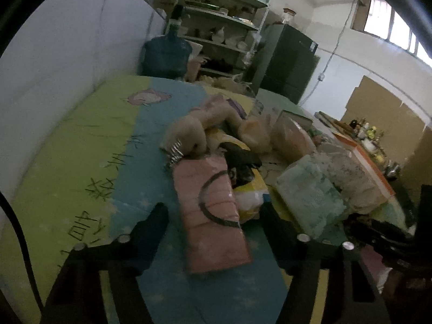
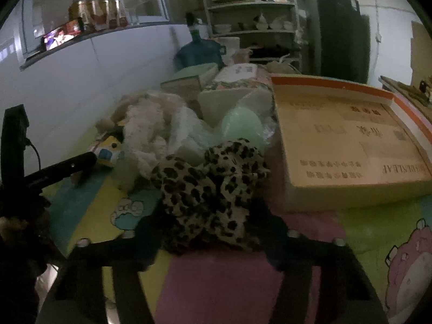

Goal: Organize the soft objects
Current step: 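Grasp the pink pouch with the left tool while the right tool grasps the leopard-print scrunchie, then carry the pink pouch and leopard scrunchie over the cardboard box lid with both tools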

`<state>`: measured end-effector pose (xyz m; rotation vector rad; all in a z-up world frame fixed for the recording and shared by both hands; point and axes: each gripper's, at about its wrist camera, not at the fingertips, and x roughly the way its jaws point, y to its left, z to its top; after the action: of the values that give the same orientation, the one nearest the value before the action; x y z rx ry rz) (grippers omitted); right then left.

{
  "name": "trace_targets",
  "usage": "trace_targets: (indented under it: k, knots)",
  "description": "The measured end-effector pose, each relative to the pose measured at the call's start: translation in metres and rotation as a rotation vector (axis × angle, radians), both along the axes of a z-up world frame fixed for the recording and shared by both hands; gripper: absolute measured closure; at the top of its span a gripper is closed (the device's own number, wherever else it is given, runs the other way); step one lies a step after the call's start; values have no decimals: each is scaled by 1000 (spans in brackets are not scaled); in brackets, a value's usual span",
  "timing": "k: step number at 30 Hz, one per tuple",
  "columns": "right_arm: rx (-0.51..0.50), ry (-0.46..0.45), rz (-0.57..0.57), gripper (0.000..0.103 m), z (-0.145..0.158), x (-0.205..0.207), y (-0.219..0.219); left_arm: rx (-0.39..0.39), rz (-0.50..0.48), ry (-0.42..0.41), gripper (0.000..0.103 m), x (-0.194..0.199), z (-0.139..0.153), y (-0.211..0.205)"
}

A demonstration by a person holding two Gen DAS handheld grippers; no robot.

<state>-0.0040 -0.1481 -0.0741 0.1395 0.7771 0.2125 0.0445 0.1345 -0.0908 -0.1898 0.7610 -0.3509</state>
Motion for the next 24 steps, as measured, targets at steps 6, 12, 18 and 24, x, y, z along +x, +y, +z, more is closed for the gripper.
trace_targets:
  k: [6, 12, 18, 24]
  knots:
    - [18, -9, -1, 72, 3, -4, -6, 39, -44, -51, 60, -11, 2, -12]
    - [35, -34, 19, 81, 6, -10, -8, 44, -6, -72, 69, -27, 4, -10]
    - [46, -79, 29, 82, 17, -23, -10, -2, 29, -116, 69, -44, 19, -3]
    - [61, -122, 33, 83, 29, -34, -12, 5, 3, -179, 69, -56, 39, -18]
